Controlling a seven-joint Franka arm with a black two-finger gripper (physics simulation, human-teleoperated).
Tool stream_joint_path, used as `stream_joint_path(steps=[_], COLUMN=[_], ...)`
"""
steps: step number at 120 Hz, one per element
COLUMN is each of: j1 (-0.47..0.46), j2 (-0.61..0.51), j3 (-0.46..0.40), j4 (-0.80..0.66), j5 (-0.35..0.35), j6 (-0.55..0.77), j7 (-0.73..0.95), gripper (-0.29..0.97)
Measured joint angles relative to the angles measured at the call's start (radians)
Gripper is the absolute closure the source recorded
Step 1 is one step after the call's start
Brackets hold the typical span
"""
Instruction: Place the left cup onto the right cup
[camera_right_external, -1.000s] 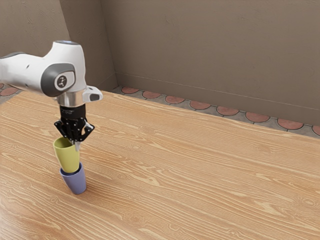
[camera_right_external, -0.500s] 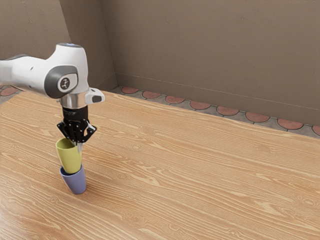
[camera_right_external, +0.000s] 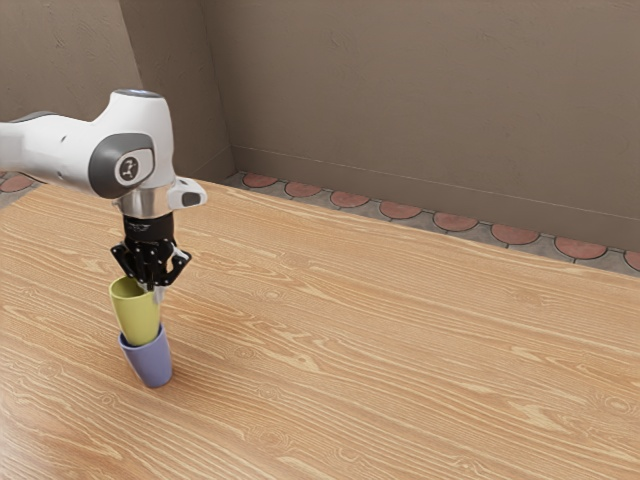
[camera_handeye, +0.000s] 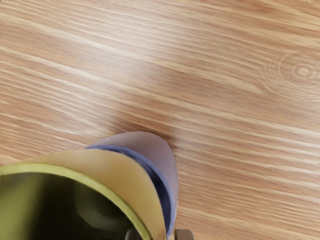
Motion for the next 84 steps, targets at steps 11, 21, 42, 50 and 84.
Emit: stream_joint_path(steps=[11, 21, 42, 50, 84], j1=[0.0, 0.002, 0.006, 0.007, -0.014], j2=[-0.001, -0.002, -0.011, -0.014, -0.031], j3=[0.004, 0.007, 0.008, 0.007, 0.006], j4=[0.0, 0.0, 0.0, 0.0, 0.02], j5=[-0.01, -0.018, -0.027, -0.028, -0.029], j6=[-0.002, -0.005, -0.01, -0.012, -0.036], j7=[-0.002, -0.004, -0.01, -0.012, -0.017], gripper=[0.43, 0.32, 0.15, 0.11, 0.03])
